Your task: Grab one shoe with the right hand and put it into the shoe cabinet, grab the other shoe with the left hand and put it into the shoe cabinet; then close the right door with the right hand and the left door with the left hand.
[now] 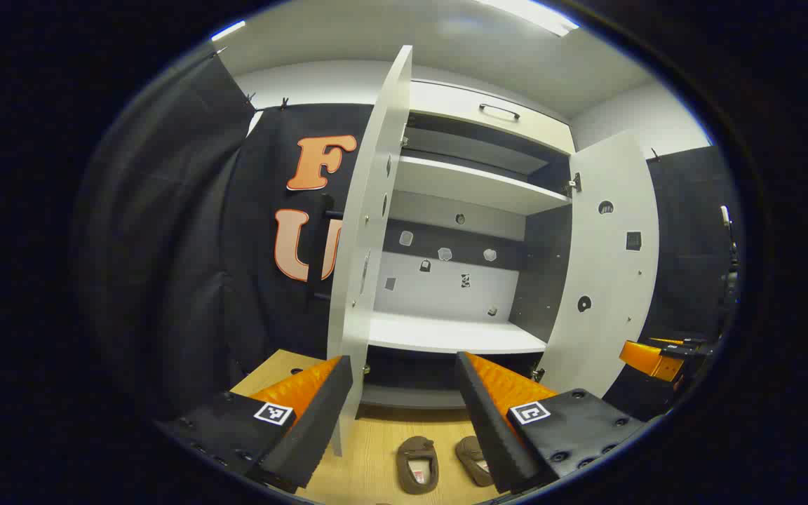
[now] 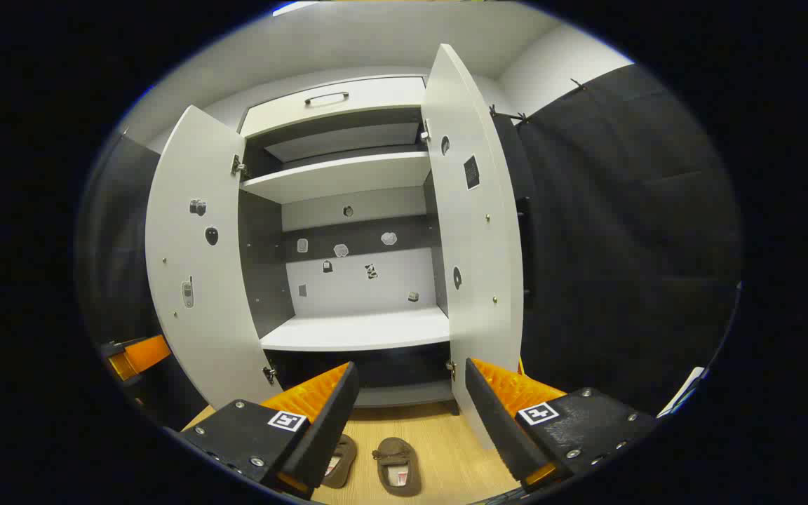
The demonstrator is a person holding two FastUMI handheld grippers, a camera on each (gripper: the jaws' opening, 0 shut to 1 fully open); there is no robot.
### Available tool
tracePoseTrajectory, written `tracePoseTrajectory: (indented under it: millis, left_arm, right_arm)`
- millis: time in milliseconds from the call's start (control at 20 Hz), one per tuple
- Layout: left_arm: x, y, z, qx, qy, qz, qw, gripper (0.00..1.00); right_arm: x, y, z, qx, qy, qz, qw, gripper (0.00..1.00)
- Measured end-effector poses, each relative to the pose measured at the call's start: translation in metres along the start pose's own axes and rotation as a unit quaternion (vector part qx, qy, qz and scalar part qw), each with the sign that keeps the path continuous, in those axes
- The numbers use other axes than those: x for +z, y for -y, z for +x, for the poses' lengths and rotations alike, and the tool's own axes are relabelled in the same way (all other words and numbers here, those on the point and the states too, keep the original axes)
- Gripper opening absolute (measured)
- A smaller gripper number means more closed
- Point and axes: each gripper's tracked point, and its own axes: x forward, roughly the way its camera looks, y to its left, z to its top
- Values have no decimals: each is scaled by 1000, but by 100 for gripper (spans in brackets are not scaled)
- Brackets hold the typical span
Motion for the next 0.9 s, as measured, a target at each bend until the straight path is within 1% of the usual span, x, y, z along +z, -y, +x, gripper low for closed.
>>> tracePoseTrajectory:
  millis: [50, 100, 150, 200, 250, 300, 450, 750, 900]
  left_arm:
    - [5, 2, 3, -1, 5, 2, 1000, 94]
    - [11, 3, 5, -1, 13, 5, 1000, 96]
    - [14, 4, 6, 0, 19, 10, 1000, 97]
    - [17, 3, 7, 1, 23, 14, 1000, 94]
    - [18, 6, 7, 0, 24, 17, 1000, 94]
    - [18, 8, 8, -3, 24, 17, 1000, 96]
    - [19, 13, 10, -10, 23, 14, 1000, 96]
    - [16, 9, 11, -2, 20, 27, 999, 96]
    - [13, 7, 10, -2, 14, 25, 1000, 96]
  right_arm:
    - [3, 0, 0, 1, 4, -3, 1000, 94]
    - [7, 0, -1, 2, 6, -5, 1000, 94]
    - [10, 1, -1, 1, 8, -6, 1000, 94]
    - [13, 3, -1, -1, 12, -7, 1000, 94]
    - [13, 3, -1, -2, 12, -7, 1000, 94]
    - [12, 3, -1, -1, 12, -6, 1000, 94]
    - [10, 3, 1, -1, 7, -4, 1000, 94]
    - [2, -3, 6, 7, -3, -18, 1000, 94]
    - [-8, -8, 9, 13, -14, -21, 1000, 94]
